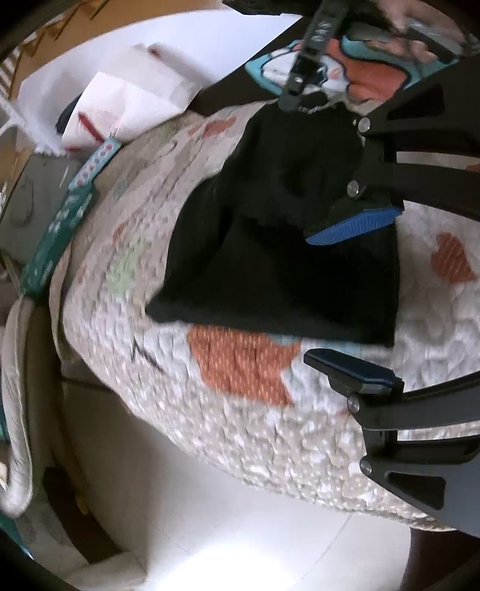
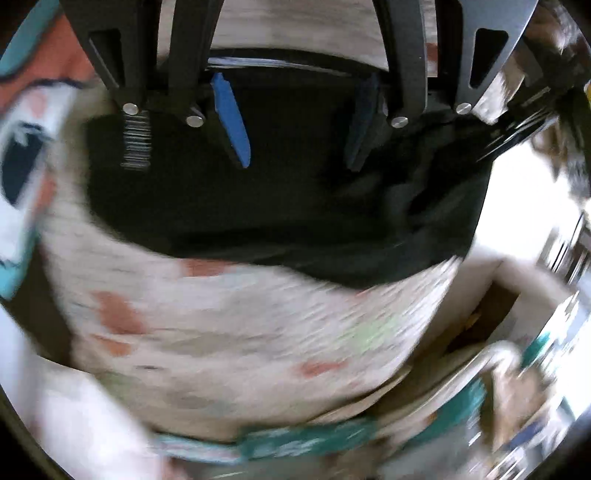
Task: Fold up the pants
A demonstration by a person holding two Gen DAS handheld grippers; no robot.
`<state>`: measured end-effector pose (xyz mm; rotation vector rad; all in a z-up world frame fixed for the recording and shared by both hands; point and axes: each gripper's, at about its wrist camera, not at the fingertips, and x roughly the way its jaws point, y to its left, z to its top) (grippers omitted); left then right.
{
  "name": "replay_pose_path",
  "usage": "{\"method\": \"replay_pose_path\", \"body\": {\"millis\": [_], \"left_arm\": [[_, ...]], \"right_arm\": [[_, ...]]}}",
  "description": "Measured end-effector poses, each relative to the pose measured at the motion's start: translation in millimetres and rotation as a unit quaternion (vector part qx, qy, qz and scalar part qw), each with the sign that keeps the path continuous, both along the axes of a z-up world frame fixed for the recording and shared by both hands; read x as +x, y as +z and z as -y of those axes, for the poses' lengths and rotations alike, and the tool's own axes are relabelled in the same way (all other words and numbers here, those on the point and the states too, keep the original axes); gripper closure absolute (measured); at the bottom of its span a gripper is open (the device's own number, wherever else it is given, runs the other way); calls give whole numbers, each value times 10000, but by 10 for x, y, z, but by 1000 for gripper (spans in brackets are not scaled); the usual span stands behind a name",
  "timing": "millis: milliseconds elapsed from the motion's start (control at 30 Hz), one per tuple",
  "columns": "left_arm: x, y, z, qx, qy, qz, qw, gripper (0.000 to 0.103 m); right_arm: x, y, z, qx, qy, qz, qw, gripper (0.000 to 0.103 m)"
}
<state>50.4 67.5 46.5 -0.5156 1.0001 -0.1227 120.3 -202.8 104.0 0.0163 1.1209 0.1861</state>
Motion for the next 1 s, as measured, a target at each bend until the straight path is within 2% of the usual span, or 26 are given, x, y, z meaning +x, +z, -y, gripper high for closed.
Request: {"method": "replay_pose_path", "body": {"millis": [67, 133, 233, 267, 300, 367, 467, 500, 600, 667, 733, 767, 867, 933, 1000], "left_arm": [[-9, 96, 163, 82, -254, 176, 9995, 43], [-48, 173, 288, 234, -402, 349, 9983, 40], [-44, 195, 362, 259, -410, 426, 9979, 40], [-52, 190, 342, 244, -369, 418, 9981, 40], [-59, 189, 316, 231, -322, 409, 9984, 40], [-59, 174, 207, 137, -147, 392, 9990, 40], [-86, 194, 19, 33, 141, 417, 9990, 40], [-91, 215, -63, -12, 262, 450, 9986, 40], [-106, 276, -247, -154, 510, 517, 9972, 40], [-50, 313, -305, -301, 542, 421, 9972, 40], [53, 391, -273, -557, 376, 360, 9971, 40], [126, 456, -206, -605, 213, 371, 9973, 40], [445, 704, 184, -409, -545, 489, 9965, 39], [694, 825, 523, -267, -1086, 464, 9926, 38], [971, 868, 943, -283, -1732, 353, 9839, 36]], "right_arm": [[-60, -7, 285, 426, -326, -87, 9985, 43], [-77, -95, 367, 1031, -485, -307, 9930, 43], [-86, -269, 26, 1459, -177, -576, 9875, 43], [-86, -315, -117, 1543, -46, -651, 9859, 45], [-86, -352, -246, 1603, 72, -702, 9845, 53], [-83, -427, -556, 1592, 324, -766, 9837, 61], [-149, -587, -885, 1122, 636, -940, 9872, 61], [-185, -654, -944, 851, 691, -1047, 9884, 62], [-313, -578, -865, 626, 711, -870, 9917, 63], [-403, -358, -579, 476, 237, -409, 9977, 61], [-466, -162, -216, 468, -413, 54, 9980, 56], [-493, -107, -38, 427, -775, 235, 9958, 47], [-581, -70, 514, 473, -1929, 698, 9776, 35], [-632, -152, 750, 667, -2496, 661, 9638, 34], [-662, -319, 922, 981, -3016, 445, 9473, 34]]}}
